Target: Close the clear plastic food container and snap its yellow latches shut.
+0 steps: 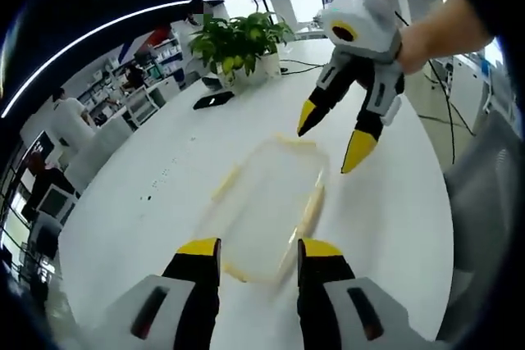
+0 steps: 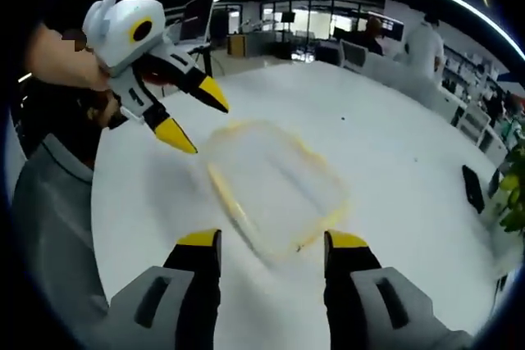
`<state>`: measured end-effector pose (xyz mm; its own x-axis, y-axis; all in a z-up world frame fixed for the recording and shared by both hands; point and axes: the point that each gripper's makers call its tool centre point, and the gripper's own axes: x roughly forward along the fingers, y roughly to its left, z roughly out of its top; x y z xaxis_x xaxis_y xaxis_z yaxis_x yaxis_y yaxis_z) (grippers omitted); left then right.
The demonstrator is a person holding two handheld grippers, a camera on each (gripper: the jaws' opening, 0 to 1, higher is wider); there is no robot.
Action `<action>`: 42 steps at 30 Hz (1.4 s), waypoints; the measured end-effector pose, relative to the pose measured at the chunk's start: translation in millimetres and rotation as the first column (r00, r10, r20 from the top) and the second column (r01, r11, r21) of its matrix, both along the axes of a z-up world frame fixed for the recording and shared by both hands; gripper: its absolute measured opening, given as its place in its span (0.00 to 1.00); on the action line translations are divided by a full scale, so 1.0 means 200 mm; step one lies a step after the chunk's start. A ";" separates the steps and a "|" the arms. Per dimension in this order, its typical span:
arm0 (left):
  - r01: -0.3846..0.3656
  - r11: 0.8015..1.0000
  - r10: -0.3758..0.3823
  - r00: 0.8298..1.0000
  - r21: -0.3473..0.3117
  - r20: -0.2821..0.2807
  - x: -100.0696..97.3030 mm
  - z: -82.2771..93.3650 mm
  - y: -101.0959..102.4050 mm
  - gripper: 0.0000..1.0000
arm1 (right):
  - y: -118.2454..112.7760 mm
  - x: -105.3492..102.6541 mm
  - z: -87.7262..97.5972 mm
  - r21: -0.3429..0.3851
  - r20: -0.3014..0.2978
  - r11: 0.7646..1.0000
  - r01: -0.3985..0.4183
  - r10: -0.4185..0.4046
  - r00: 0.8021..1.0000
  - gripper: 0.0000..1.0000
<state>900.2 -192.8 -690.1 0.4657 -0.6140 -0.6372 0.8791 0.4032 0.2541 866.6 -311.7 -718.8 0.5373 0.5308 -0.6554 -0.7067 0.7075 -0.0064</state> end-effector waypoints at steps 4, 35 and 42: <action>-0.042 0.998 0.042 0.999 -0.040 0.001 0.01 -0.02 0.04 0.30 | 0.00 -0.01 -0.05 -0.001 -0.003 1.000 0.011 -0.011 1.000 0.47; -0.128 0.991 0.126 0.991 -0.040 -0.047 0.06 -0.27 0.07 0.31 | 0.03 0.09 -0.23 -0.012 -0.014 0.999 0.036 -0.036 0.999 0.41; -0.133 0.991 0.131 0.990 -0.033 -0.059 0.05 -0.30 0.07 0.28 | 0.02 0.10 -0.24 -0.025 -0.005 0.999 0.040 -0.040 0.999 0.38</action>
